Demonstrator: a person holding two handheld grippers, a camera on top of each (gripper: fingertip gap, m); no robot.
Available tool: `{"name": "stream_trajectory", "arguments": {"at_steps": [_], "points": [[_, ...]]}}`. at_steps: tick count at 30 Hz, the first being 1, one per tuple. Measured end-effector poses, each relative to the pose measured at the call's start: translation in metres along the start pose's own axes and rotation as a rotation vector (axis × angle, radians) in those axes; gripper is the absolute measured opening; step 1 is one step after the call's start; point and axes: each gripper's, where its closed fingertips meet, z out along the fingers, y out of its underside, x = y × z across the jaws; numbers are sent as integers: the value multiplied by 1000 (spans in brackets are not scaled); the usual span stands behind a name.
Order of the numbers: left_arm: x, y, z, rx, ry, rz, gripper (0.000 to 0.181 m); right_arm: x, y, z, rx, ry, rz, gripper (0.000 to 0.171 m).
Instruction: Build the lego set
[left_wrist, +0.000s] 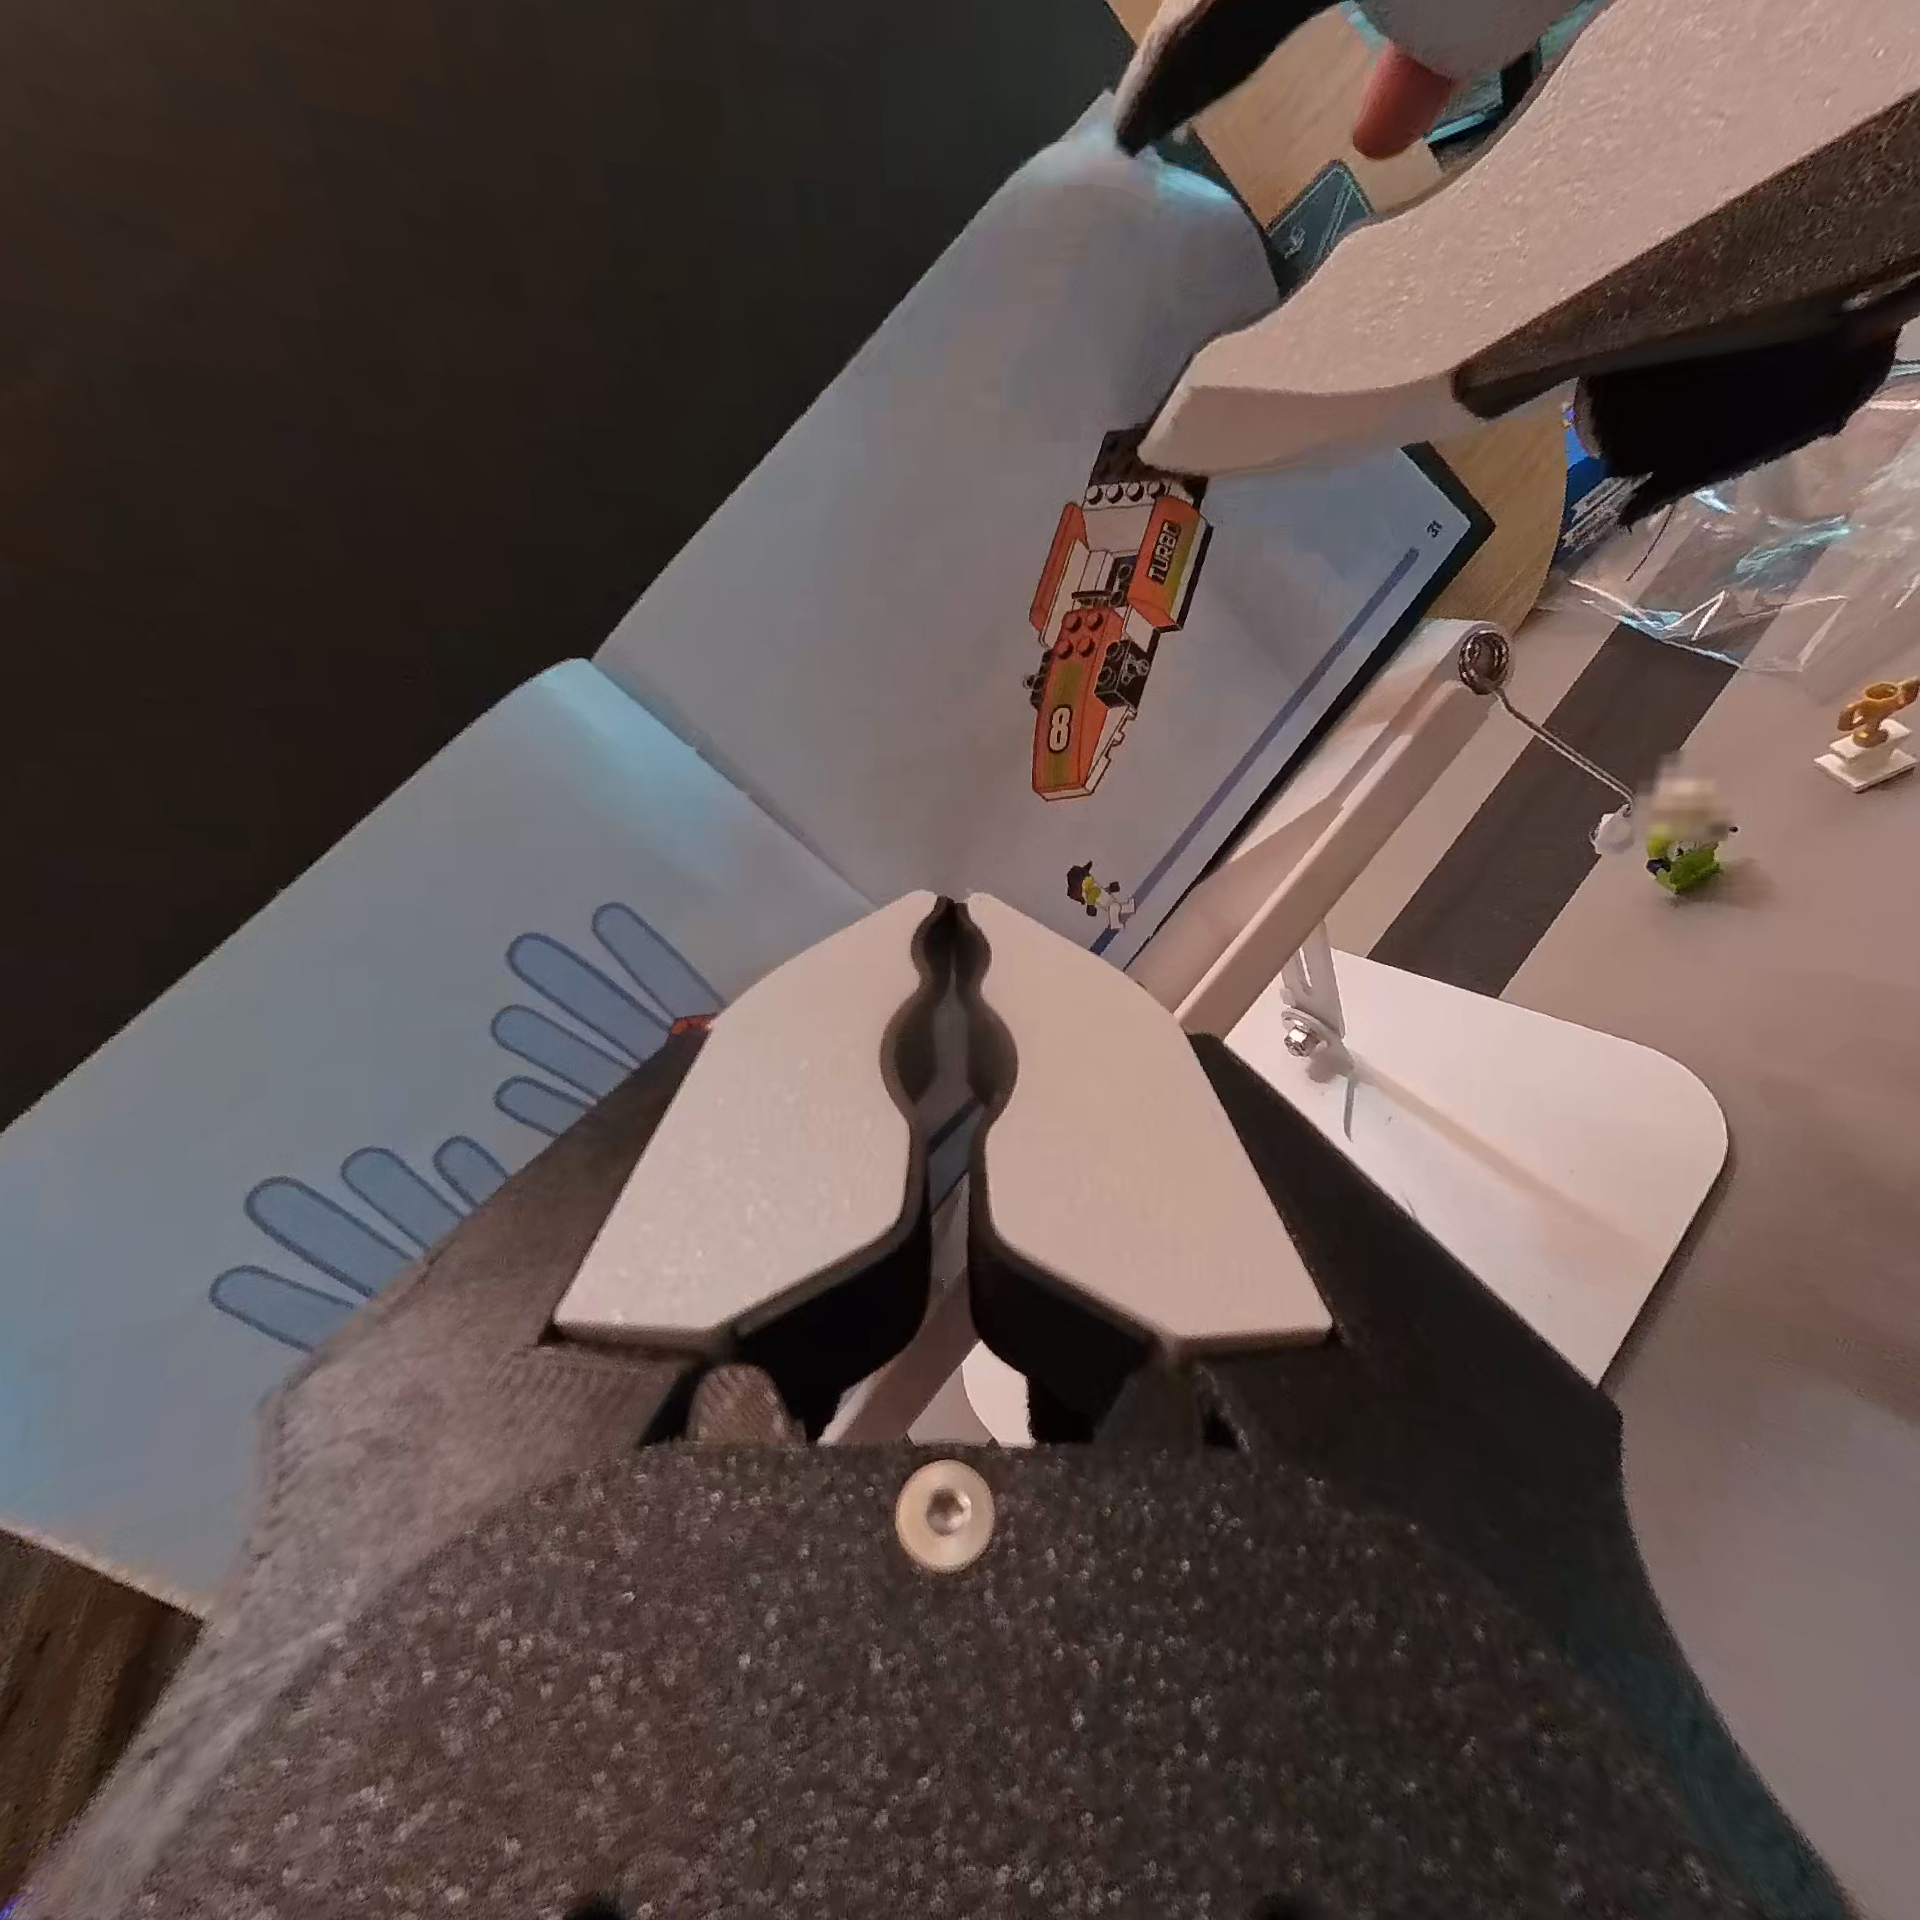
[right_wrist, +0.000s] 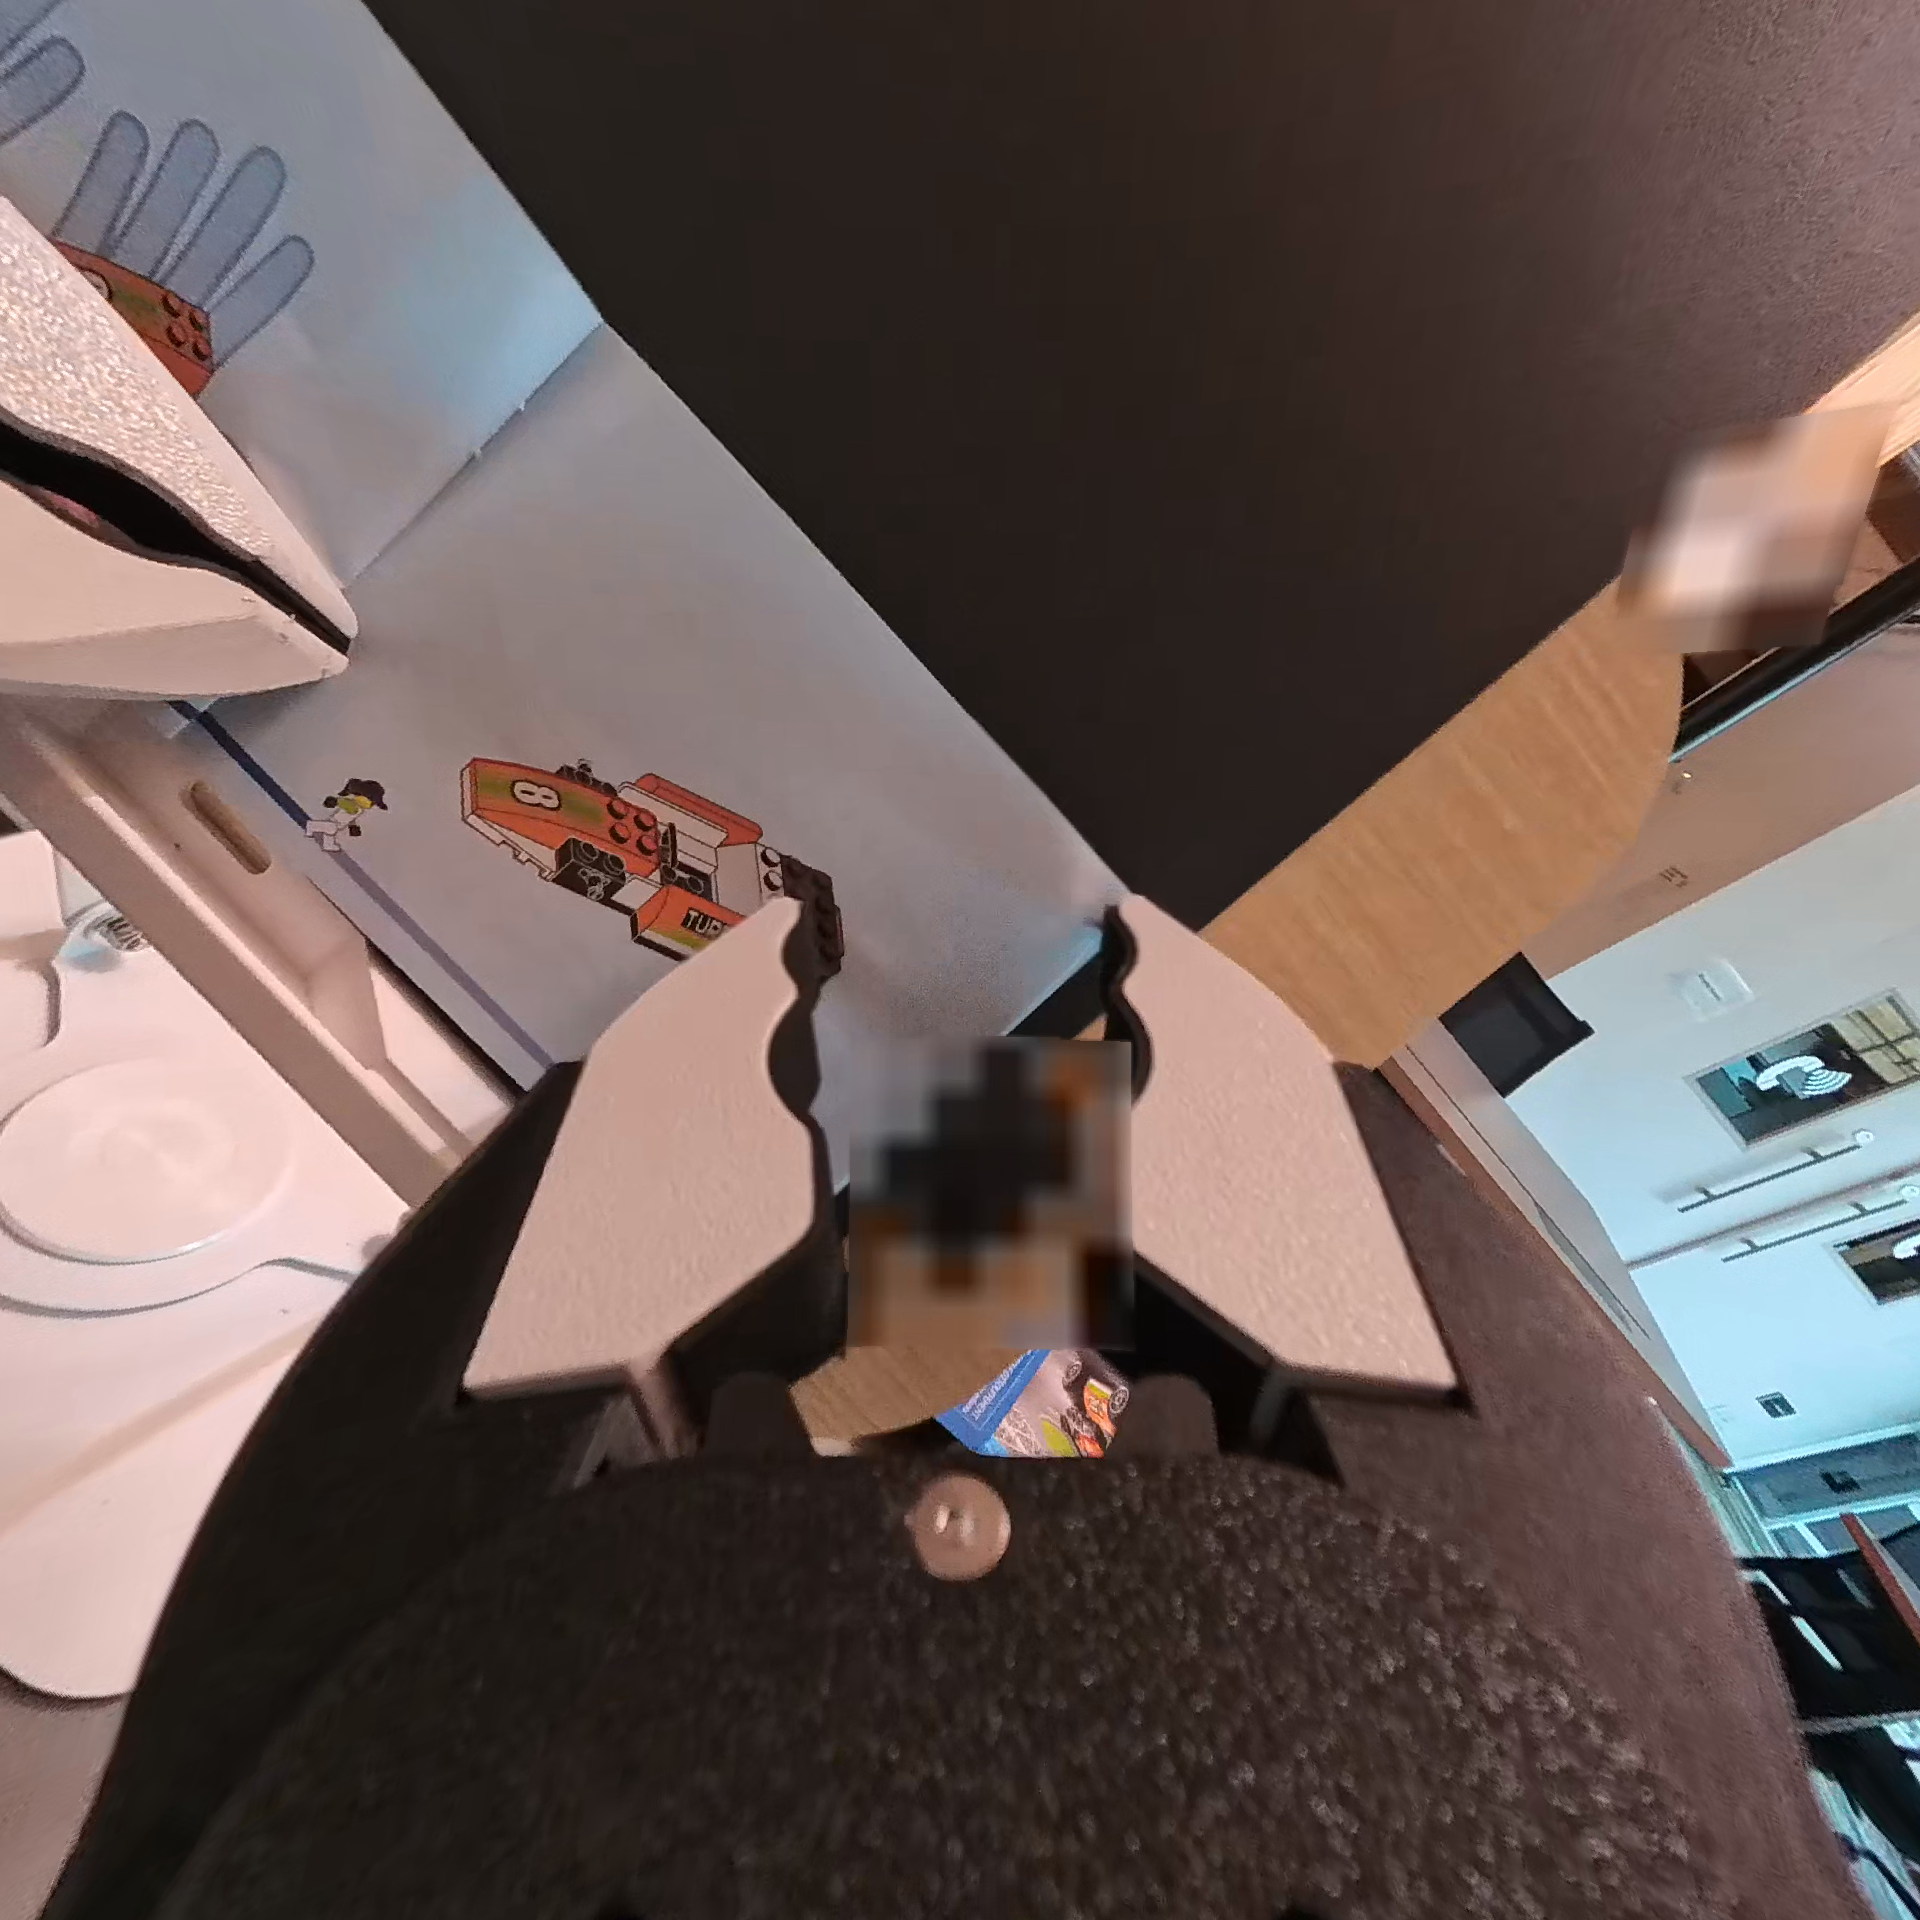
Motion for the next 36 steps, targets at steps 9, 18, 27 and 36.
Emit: {"name": "stream_trajectory", "arguments": {"at_steps": [9,18,27,36], "points": [[1,0,-1,-3,5,-2,0,-12,-2,-5,12,18,-58,22],[1,-1,-2,9,20,-62,0,-29,-31,-42,180,49,-151,24],[2,-1,-2,3,28,-80,0,-29,-32,-56,196,170,-292,18],[3,0,-1,-10,27,-58,0,-19,-14,-31,118,273,-580,26]]}}
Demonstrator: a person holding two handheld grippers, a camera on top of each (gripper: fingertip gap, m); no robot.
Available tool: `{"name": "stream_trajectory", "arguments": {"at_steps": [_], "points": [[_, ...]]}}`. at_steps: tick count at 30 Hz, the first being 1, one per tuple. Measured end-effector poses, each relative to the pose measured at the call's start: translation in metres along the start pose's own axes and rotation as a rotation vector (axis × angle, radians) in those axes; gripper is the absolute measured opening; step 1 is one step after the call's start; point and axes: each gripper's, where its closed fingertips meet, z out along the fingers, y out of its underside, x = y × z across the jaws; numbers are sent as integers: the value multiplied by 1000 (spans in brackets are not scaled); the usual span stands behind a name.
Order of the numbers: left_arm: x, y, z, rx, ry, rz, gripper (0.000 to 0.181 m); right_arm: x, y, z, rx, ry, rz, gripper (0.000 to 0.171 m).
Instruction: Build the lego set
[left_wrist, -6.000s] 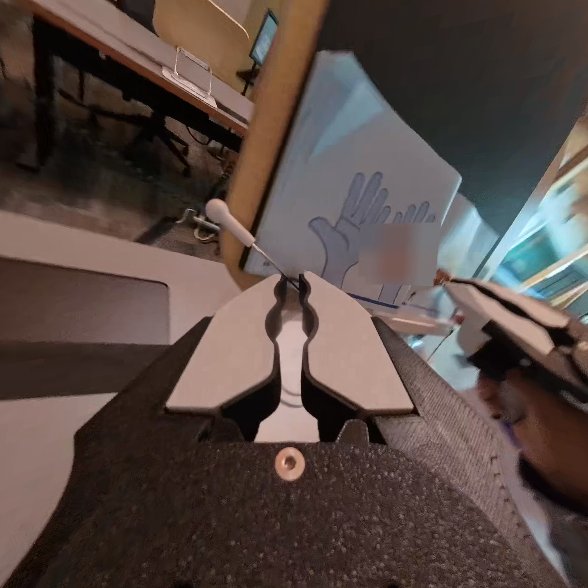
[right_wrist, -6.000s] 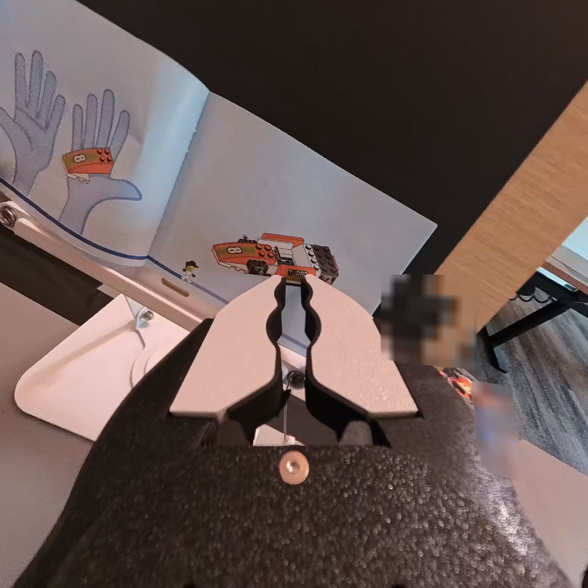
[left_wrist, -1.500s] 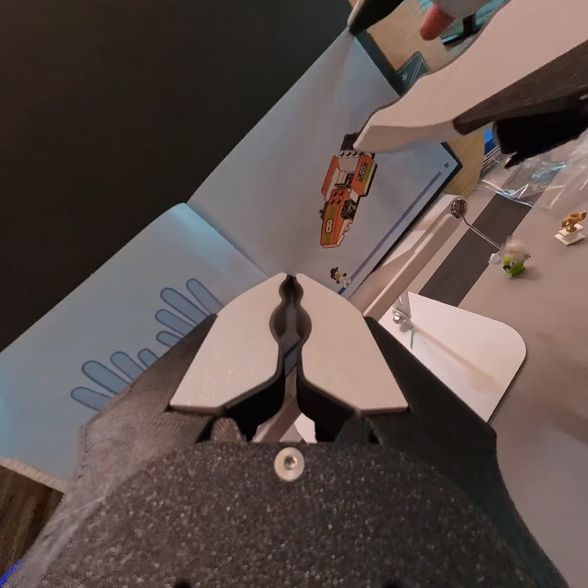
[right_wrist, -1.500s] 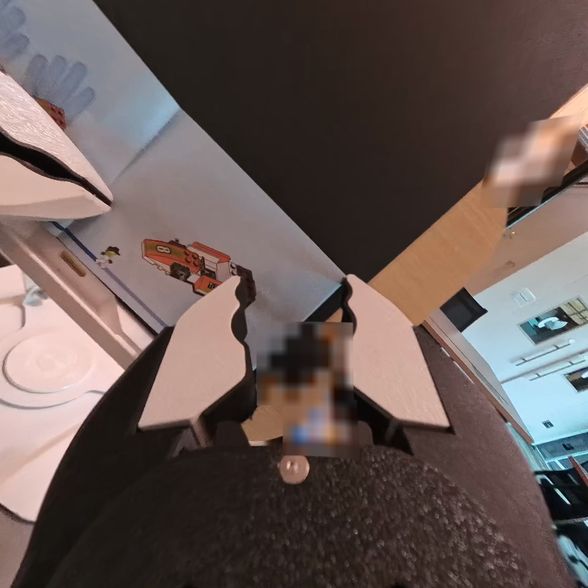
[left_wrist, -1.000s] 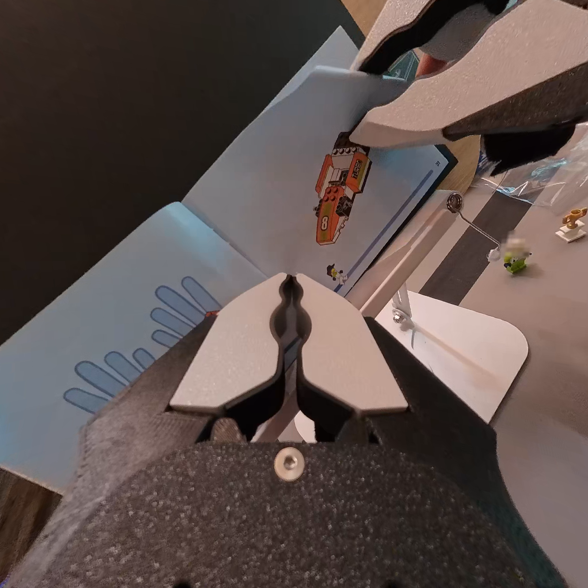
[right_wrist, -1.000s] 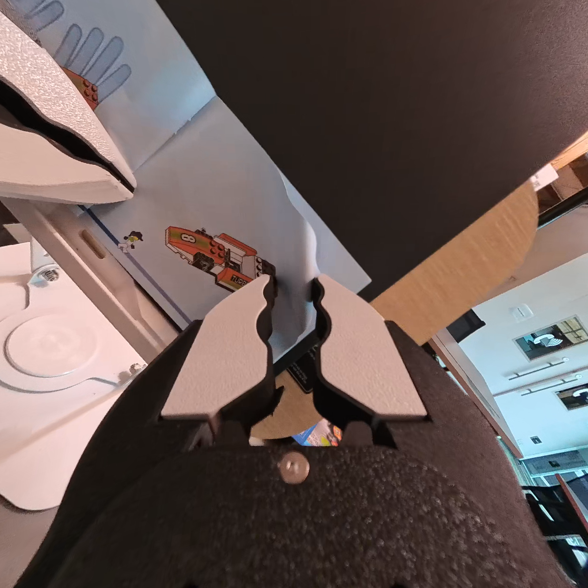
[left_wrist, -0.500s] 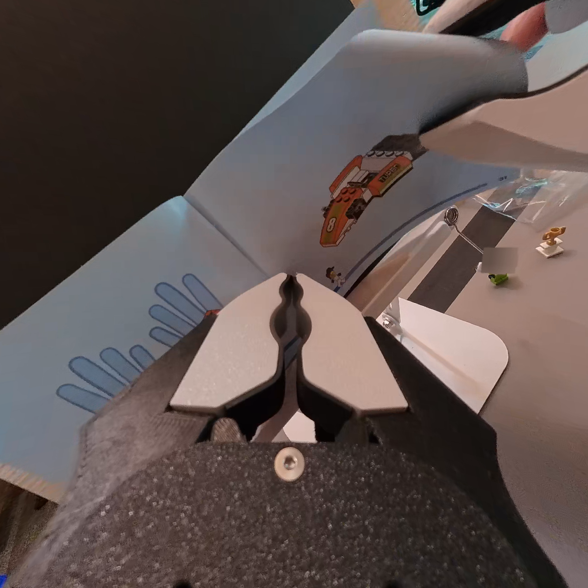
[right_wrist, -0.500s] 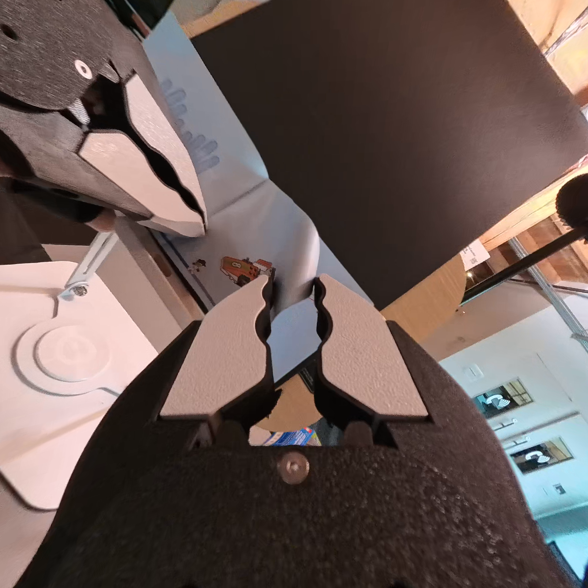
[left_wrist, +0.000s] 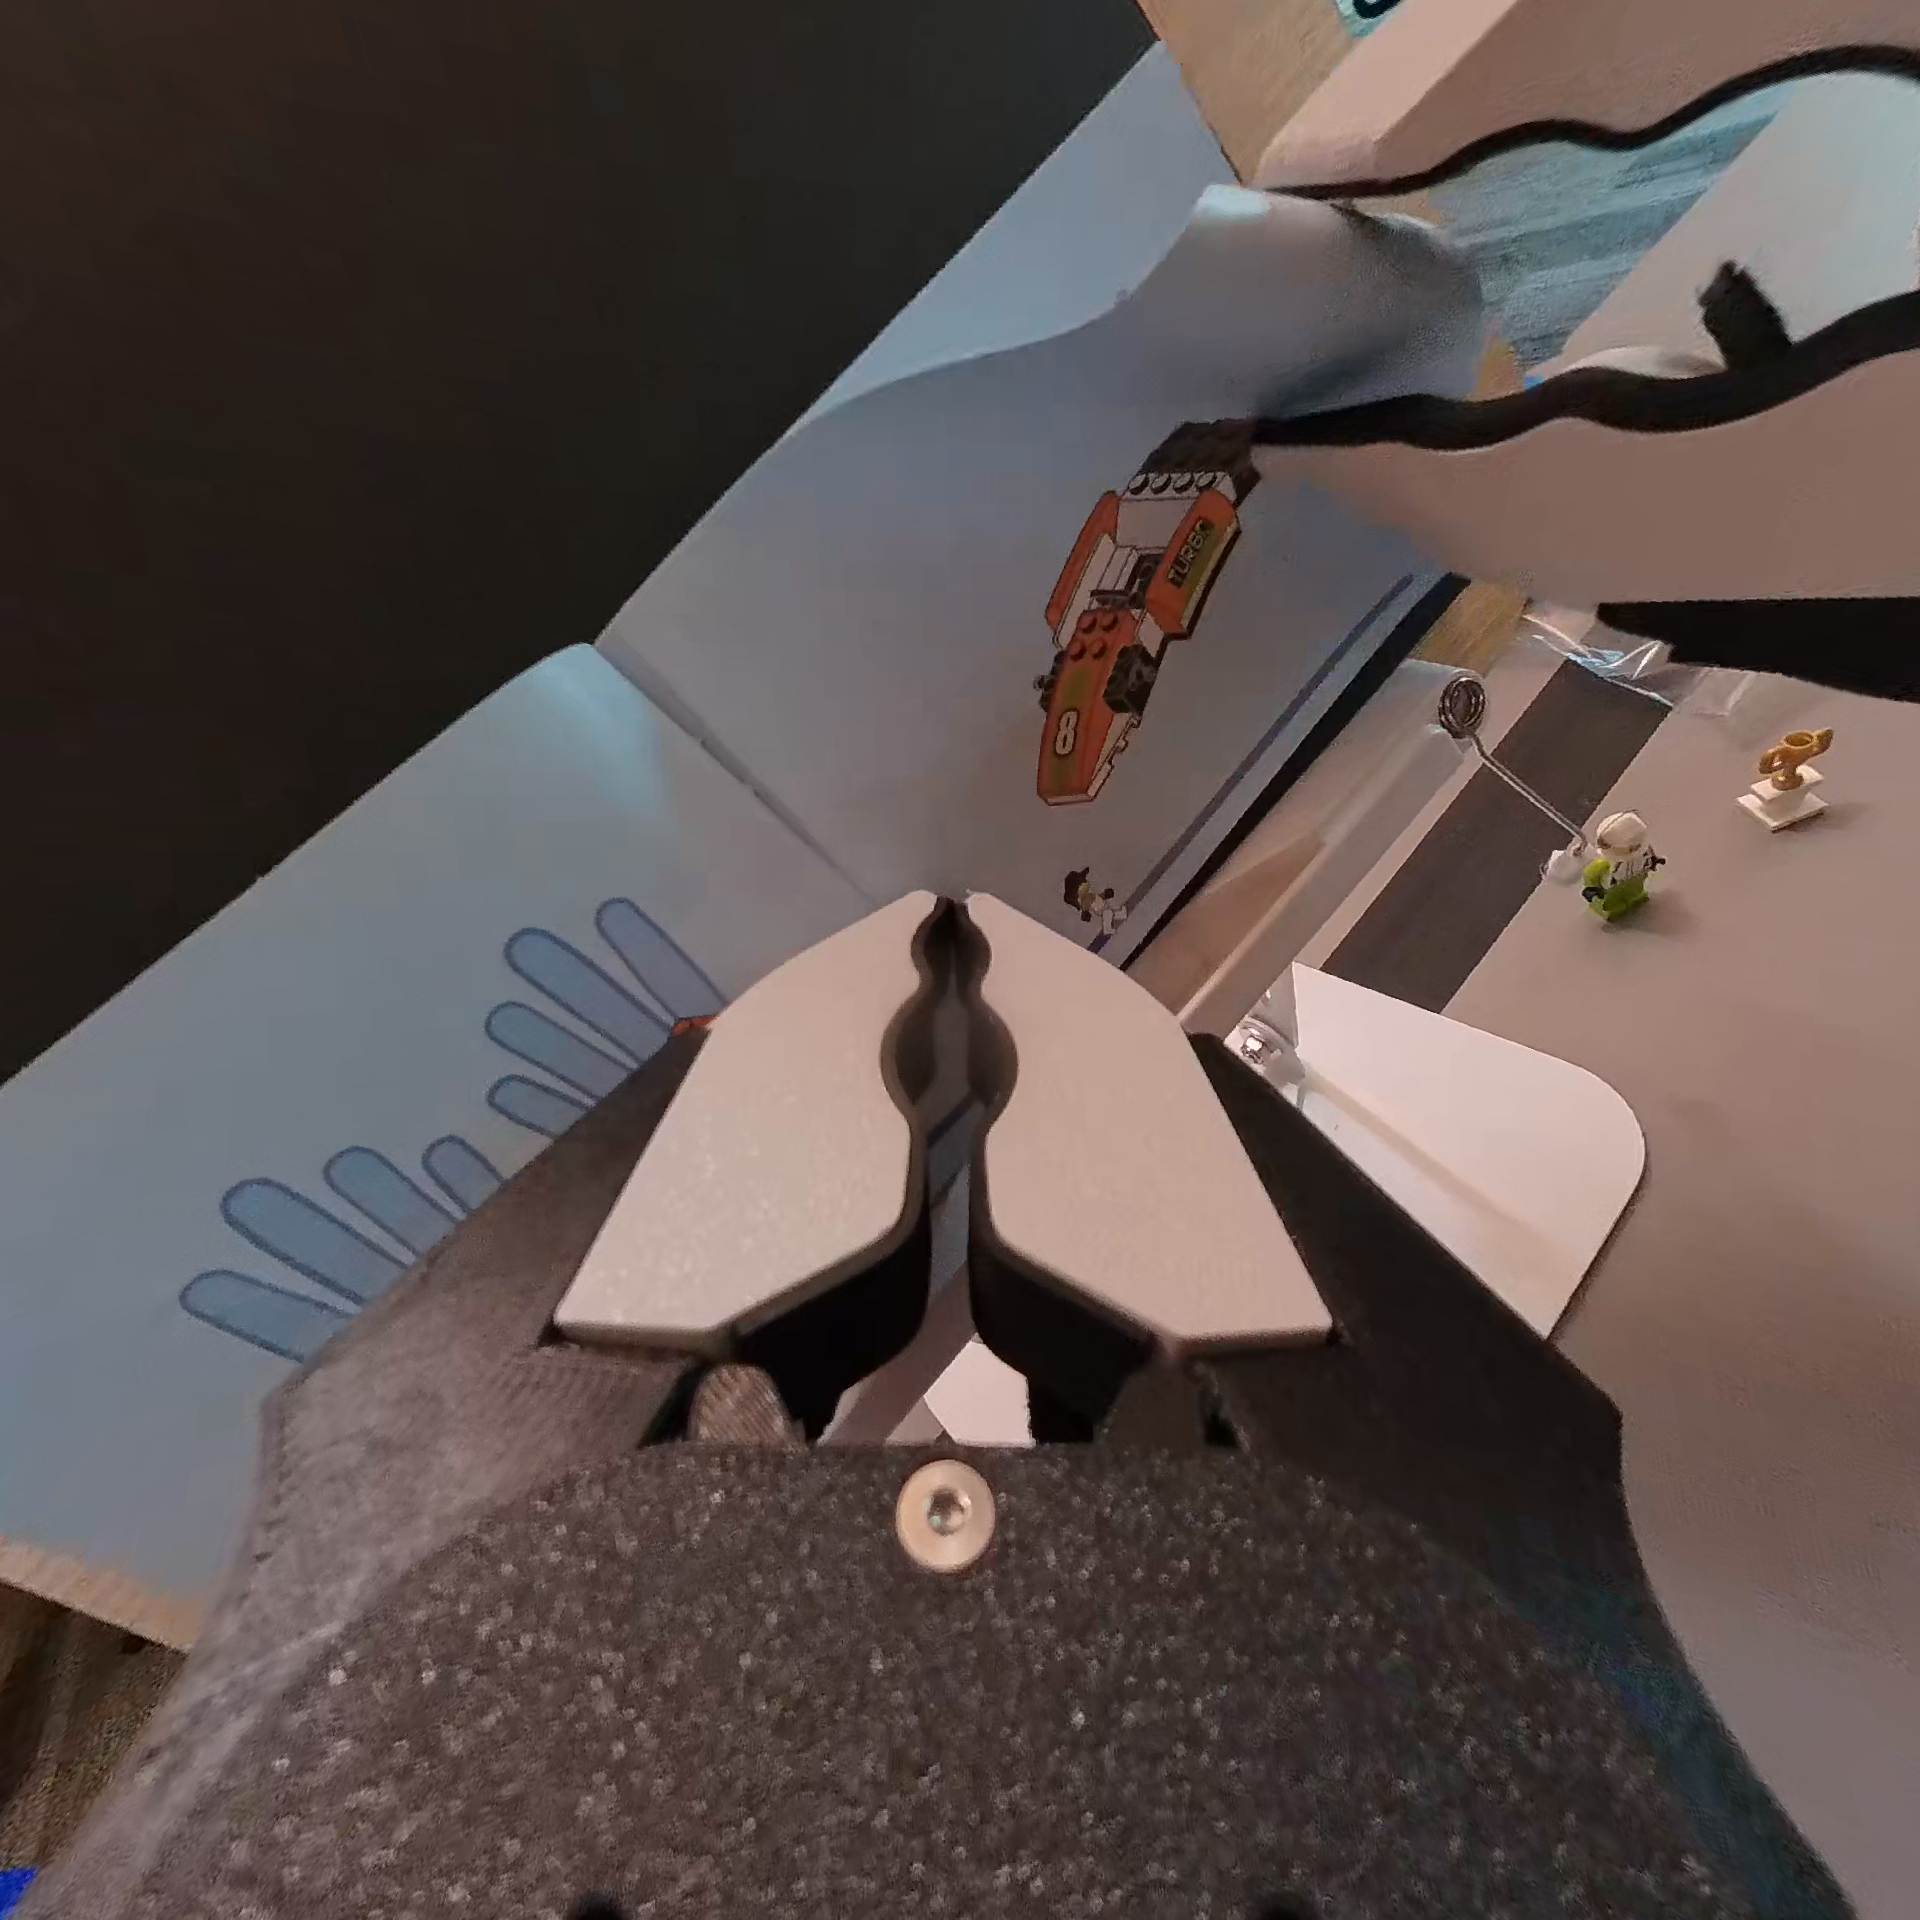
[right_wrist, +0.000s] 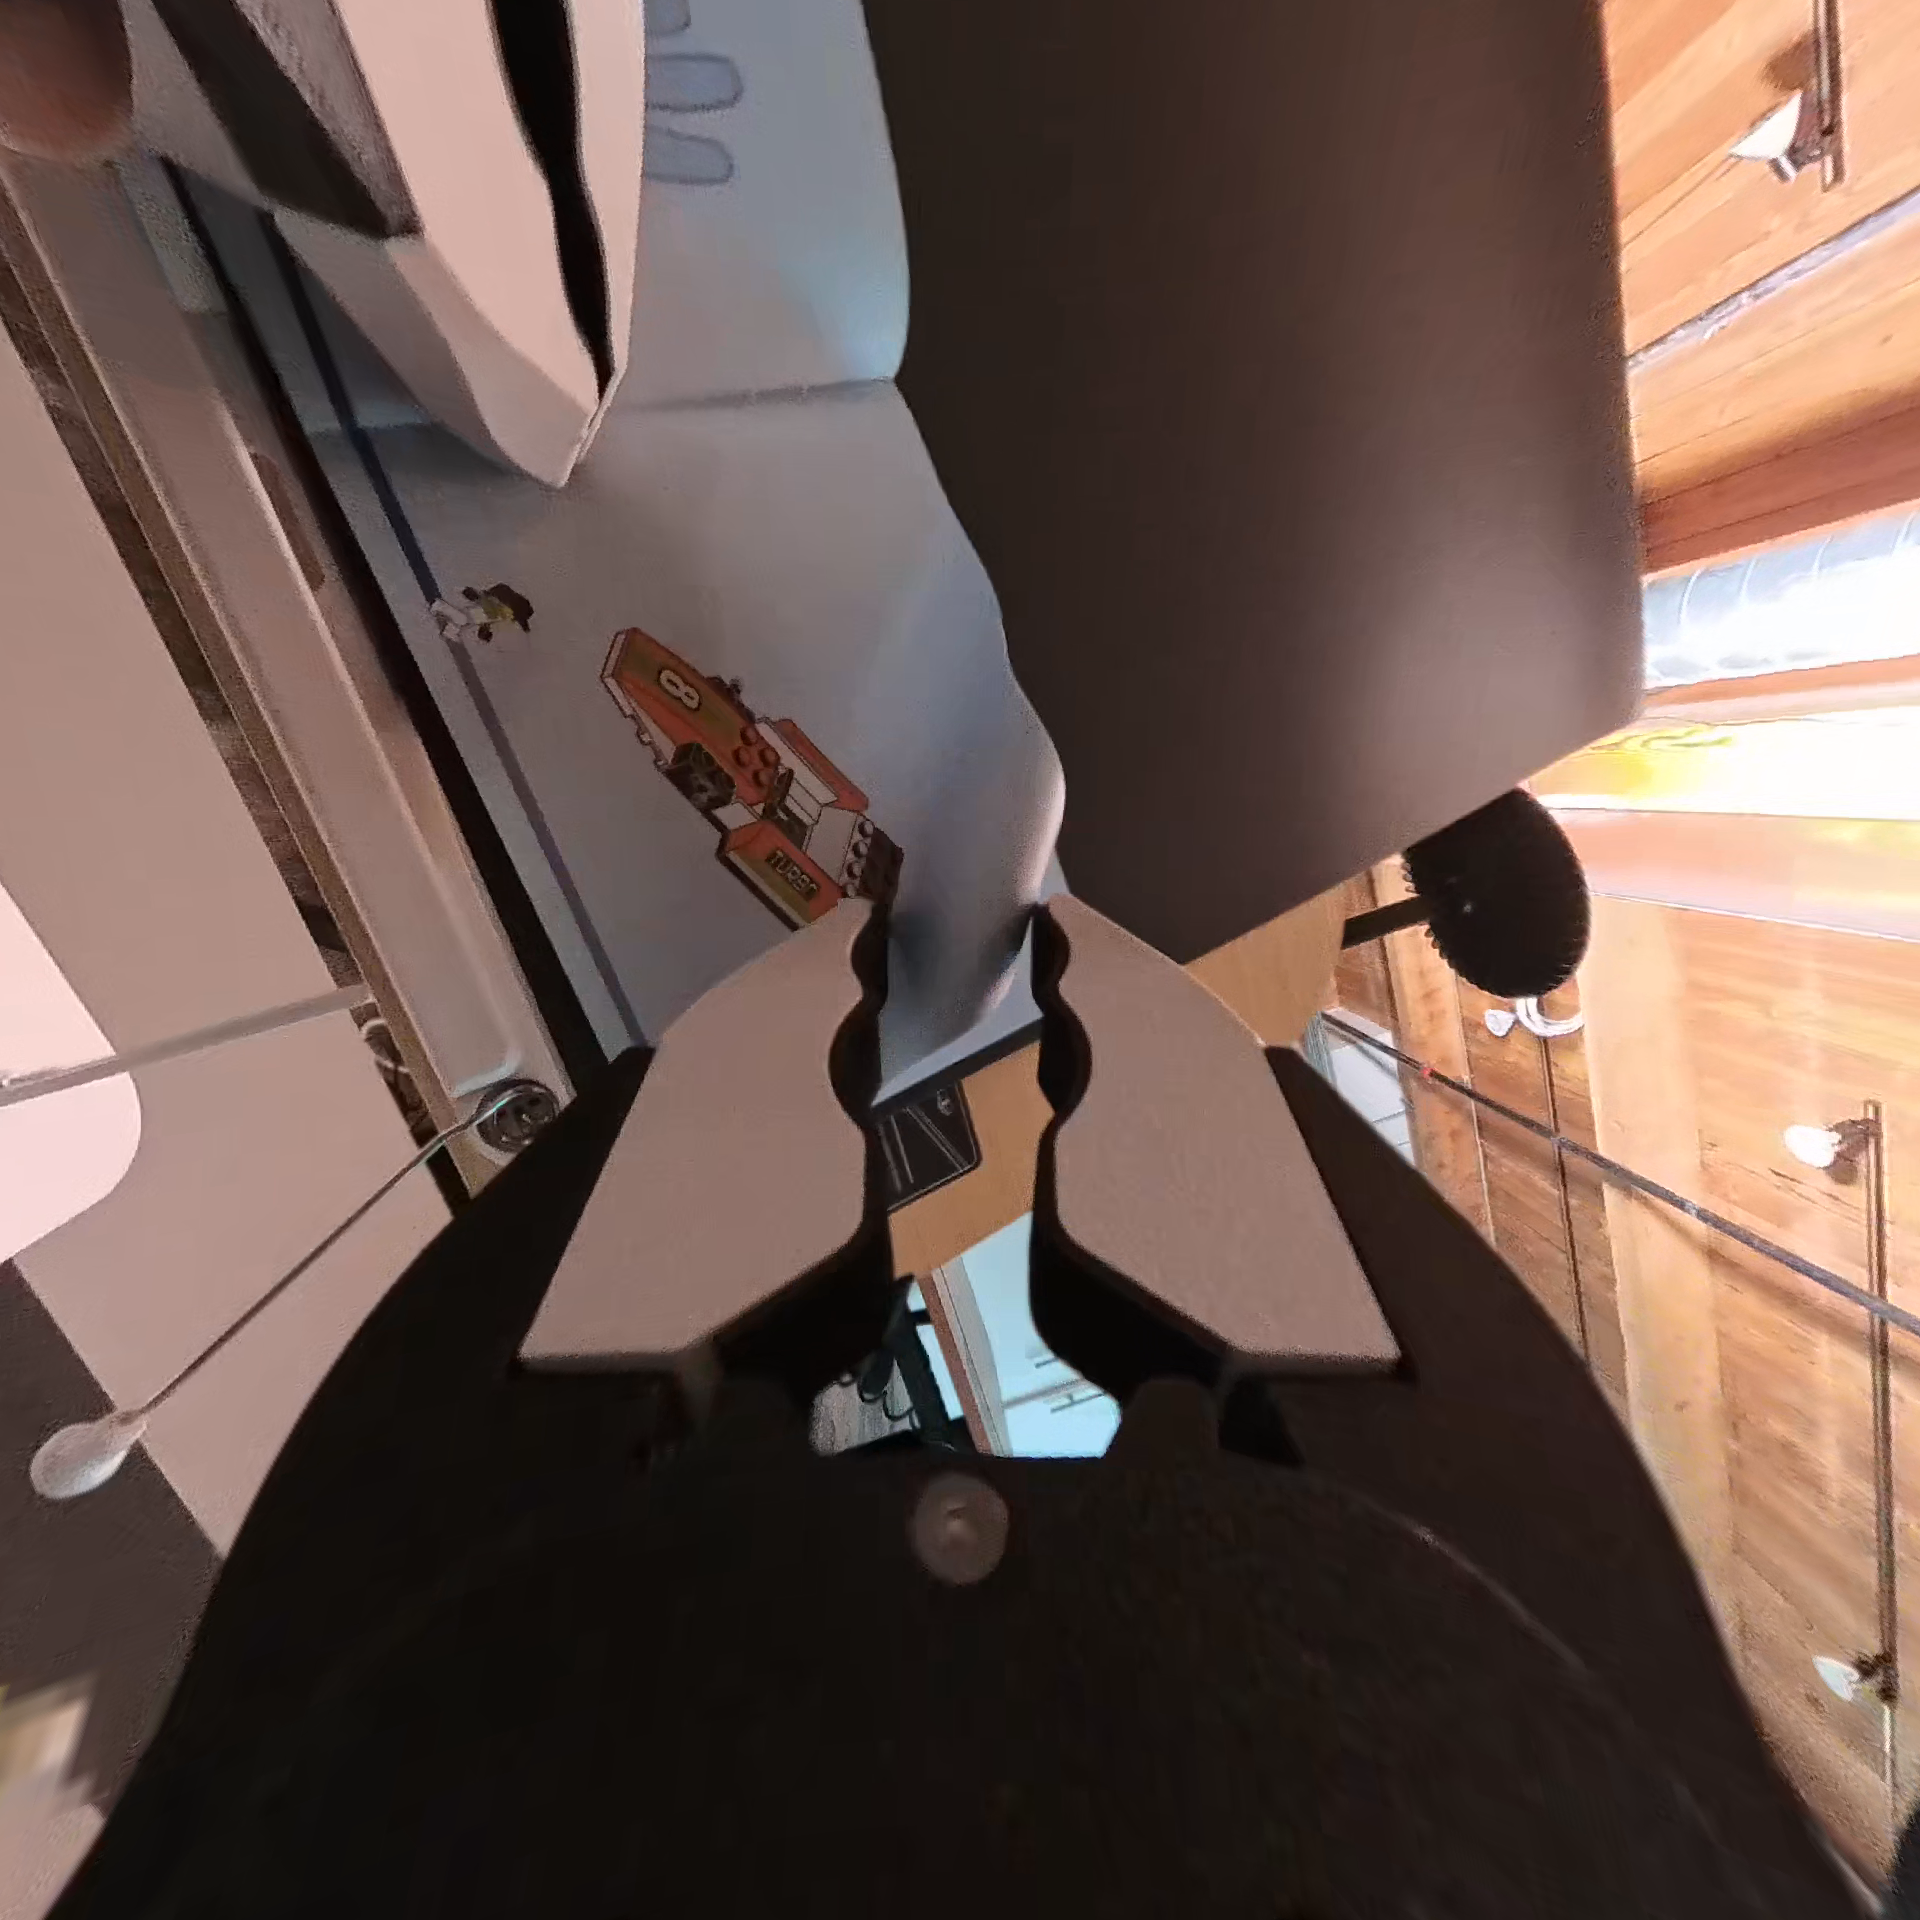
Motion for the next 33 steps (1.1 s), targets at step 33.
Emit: {"name": "stream_trajectory", "arguments": {"at_steps": [33], "points": [[-2,3,2,2,6,-10,0,-10,17,27,-102,-273,479,26]]}}
